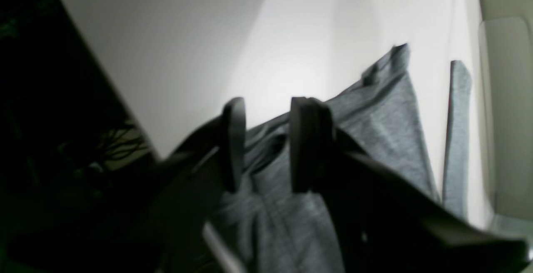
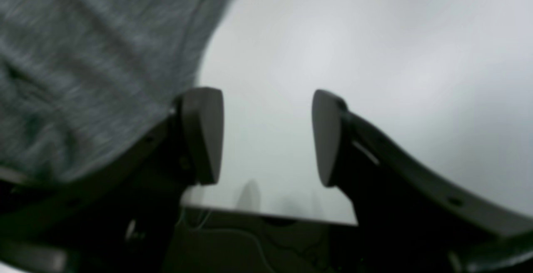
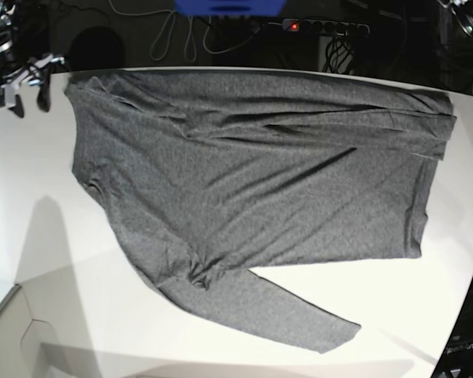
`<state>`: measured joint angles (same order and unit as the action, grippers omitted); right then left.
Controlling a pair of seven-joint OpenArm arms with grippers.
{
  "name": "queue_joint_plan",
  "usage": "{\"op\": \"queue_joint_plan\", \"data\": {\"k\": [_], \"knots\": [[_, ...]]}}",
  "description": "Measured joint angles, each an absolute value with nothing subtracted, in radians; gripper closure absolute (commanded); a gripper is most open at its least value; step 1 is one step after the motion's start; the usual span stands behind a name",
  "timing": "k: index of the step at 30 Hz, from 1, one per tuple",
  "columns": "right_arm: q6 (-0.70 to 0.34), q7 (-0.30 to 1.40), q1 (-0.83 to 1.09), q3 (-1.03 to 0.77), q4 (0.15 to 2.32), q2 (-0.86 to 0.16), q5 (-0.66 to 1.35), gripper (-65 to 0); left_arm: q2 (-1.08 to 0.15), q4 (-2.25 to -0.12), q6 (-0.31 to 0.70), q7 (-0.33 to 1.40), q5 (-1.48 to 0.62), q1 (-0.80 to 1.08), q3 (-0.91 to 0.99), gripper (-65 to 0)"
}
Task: Layout the t-shirt on the table in an organized manner, then fold the t-shirt properly
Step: 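Release the shirt with both grippers and move the left gripper down along the shirt side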
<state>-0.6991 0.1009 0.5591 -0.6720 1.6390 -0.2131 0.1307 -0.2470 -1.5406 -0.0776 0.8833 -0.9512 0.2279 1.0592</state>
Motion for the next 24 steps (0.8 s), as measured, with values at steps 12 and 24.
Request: {"op": "queue_joint_plan", "data": {"k": [12, 24], "knots": [[-0.699, 0.103, 0.481, -0.626, 1.639, -0.200, 0.127, -34.8, -0.342, -1.284, -0.075, 0.863, -0.576, -0.302, 0.746, -18.2], [-0.699, 0.104, 0.482, -0.628, 1.637, -0.208, 0.127, -34.8, -0.342, -0.652, -0.072, 0.331, -0.291, -0.547, 0.270, -32.6]]}}
